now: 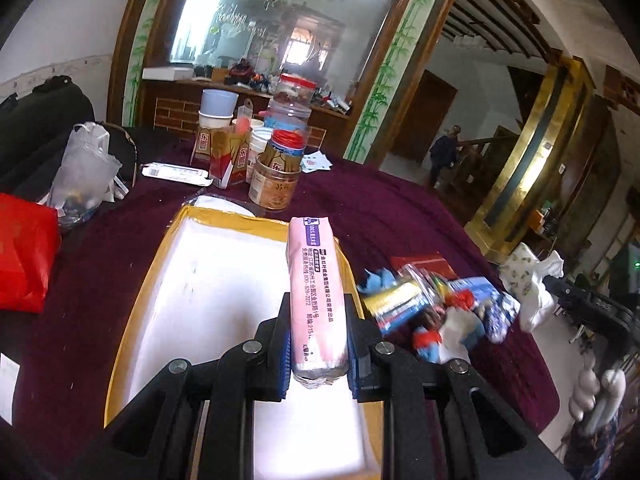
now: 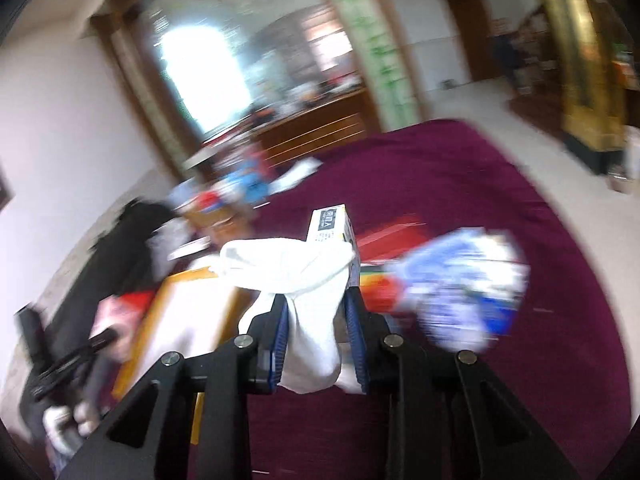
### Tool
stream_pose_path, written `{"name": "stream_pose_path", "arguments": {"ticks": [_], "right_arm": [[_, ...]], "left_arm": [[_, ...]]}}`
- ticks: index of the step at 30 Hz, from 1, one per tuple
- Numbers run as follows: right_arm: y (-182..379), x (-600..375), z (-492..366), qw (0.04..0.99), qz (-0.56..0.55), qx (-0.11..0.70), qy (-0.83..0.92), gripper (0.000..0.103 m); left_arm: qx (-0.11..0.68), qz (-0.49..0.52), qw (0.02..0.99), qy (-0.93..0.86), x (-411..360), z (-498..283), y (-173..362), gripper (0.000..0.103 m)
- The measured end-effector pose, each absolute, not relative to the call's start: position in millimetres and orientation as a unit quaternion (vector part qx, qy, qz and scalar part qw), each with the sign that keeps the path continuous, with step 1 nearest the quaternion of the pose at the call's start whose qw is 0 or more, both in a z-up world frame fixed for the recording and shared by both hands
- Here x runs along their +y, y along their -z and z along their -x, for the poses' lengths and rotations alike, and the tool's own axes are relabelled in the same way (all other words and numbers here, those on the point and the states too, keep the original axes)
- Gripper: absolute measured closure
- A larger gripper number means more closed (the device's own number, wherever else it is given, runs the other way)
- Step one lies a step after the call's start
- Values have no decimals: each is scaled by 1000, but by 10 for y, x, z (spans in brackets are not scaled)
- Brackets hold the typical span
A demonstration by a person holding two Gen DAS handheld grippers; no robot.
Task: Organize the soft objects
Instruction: 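Carry the pink package with the left gripper over the yellow-rimmed tray while the right gripper carries the cloth, then open the left gripper onto the tray while the right gripper releases the white cloth there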
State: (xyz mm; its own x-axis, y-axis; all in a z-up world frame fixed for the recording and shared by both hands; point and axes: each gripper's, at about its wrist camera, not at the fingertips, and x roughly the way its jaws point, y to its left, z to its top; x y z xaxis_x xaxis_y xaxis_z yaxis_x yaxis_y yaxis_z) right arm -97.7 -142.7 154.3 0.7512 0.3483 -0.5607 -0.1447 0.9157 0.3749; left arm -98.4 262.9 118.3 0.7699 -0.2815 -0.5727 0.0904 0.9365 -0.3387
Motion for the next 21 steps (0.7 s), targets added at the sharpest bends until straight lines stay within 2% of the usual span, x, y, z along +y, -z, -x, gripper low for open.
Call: {"name": "stream_pose_path", "arguments": {"ticks": [4, 10, 16, 19, 21], "right_arm": [[-1550, -571, 562, 893, -137, 367, -220, 77], [-1277, 489, -87, 860, -97, 435, -249, 77], [-885, 970, -561, 839, -73, 489, -227, 76], [-736, 1076, -692, 842, -45, 496, -208, 69], [-656, 1165, -753, 849, -18, 493, -188, 57]], "left_arm": [[353, 164, 917, 91, 2661, 549, -1065, 82], [399, 191, 894, 65, 2727, -48, -696, 82], [416, 192, 888, 28, 2809, -269, -509, 81], [426, 199, 883, 19, 2836, -315, -460, 67], [420, 196, 886, 18, 2821, -289, -489, 59]]}}
